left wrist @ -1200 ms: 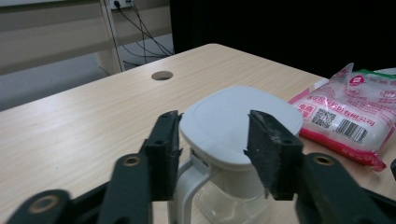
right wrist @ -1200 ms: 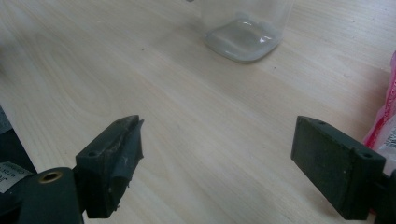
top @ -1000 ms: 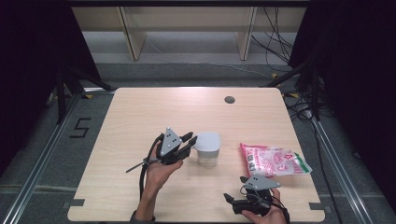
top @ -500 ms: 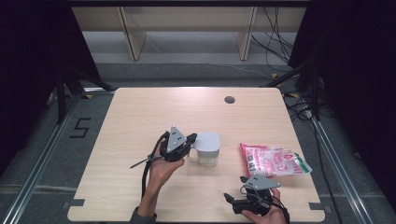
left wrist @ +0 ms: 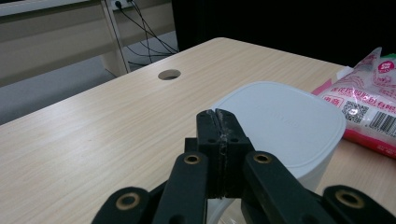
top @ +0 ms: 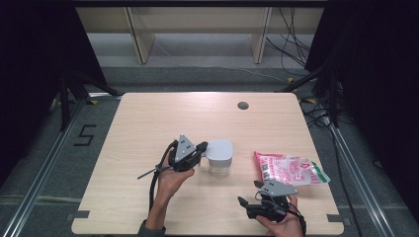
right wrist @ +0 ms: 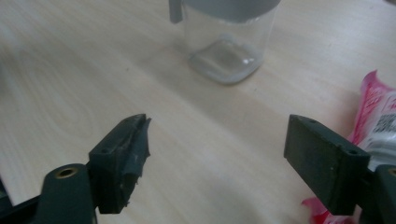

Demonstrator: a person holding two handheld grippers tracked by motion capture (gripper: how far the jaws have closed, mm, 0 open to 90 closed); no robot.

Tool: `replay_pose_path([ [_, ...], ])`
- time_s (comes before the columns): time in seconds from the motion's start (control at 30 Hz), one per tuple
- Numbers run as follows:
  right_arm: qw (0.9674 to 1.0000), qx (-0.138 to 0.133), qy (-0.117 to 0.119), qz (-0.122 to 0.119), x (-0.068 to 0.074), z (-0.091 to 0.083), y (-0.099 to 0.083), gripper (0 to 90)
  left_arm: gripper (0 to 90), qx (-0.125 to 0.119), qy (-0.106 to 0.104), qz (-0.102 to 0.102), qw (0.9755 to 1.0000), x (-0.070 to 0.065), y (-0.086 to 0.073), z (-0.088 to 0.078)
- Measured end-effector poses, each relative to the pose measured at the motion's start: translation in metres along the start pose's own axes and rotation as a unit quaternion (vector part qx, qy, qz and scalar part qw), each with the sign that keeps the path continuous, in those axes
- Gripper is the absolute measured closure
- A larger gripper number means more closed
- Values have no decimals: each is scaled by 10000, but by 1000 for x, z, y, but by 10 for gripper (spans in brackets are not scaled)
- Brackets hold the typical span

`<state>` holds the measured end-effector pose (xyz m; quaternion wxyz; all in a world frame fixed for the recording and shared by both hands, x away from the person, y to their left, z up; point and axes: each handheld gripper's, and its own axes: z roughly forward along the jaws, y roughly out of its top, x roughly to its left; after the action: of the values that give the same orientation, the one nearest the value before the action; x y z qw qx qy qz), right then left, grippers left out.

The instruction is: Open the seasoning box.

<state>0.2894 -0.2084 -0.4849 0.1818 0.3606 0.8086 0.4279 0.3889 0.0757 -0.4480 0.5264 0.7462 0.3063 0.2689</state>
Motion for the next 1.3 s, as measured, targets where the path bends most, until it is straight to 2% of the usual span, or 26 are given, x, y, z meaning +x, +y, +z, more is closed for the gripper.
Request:
replay_pose_path([
  [0.07,9999,-125,-79,-71,-4,1,4,249,887,-6,-5,-1,10000,0,0,0],
  [0.13,9998,-139,-115,7,-6,2,9,272,886,-16,-7,-2,10000,0,0,0],
  [0.2,9994,-263,-181,-164,-12,7,14,297,886,0,-9,7,10000,0,0,0],
  [0.23,9996,-252,-143,-73,-13,9,15,325,886,1,-13,-2,10000,0,0,0],
  [0.27,9994,-268,-131,-156,-16,10,17,359,885,0,-16,-3,10000,1,0,0],
  [0.33,9996,-241,-127,-82,-17,13,20,395,884,-2,-28,-6,10000,1,0,0],
  [0.37,9990,-333,-154,-241,-20,15,21,436,882,-3,-22,6,10000,1,0,0],
  [0.43,9990,-351,-150,-251,-22,17,24,477,883,1,-14,7,10000,1,0,-1],
  [0.5,9986,-336,-97,-390,-23,19,27,517,883,50,-6,90,9999,1,0,-1],
  [0.53,9992,-298,-6,-280,-22,20,28,524,883,50,-10,85,10000,1,-1,-1],
  [0.57,9988,-303,-111,-365,-22,21,30,537,883,42,-16,81,10000,2,-1,-1],
  [0.63,9992,-260,-93,-300,-21,23,32,556,883,4,42,29,10000,1,-1,-1],
  [0.67,9989,-278,-79,-376,-23,24,33,571,883,14,49,43,10000,2,-1,-1],
  [0.77,9988,-267,-83,-410,-26,25,36,624,883,23,88,49,9999,2,-3,-1],
  [0.8,9987,-283,5,-421,-27,27,38,638,882,61,127,59,9999,3,-3,-1],
  [0.87,9992,-239,-18,-314,-26,26,41,675,876,61,132,38,9999,5,-4,-1],
  [0.93,9976,-393,-90,-563,-28,27,46,723,875,60,130,52,9999,5,-5,-1],
  [1.03,9973,-516,-8,-513,-28,27,52,797,874,50,129,38,9999,5,-5,-1],
  [1.07,9968,-562,-9,-565,-28,28,55,822,874,48,128,39,9999,5,-5,-1],
  [1.1,9971,-533,-2,-550,-27,27,57,833,874,47,126,39,9999,5,-5,-1],
  [1.13,9951,-661,-83,-730,-29,29,60,846,874,47,122,30,9999,5,-5,-1],
  [1.17,9962,-687,-17,-542,-28,30,62,860,875,51,119,30,9999,5,-5,-1],
  [1.23,9959,-691,44,-590,-30,32,66,873,874,47,121,19,9999,6,-5,0],
  [1.27,9956,-764,20,-537,-28,35,68,877,874,56,123,21,9999,6,-5,-1],
  [1.3,9954,-735,63,-609,-29,36,71,880,873,50,118,12,9999,6,-5,-1],
])
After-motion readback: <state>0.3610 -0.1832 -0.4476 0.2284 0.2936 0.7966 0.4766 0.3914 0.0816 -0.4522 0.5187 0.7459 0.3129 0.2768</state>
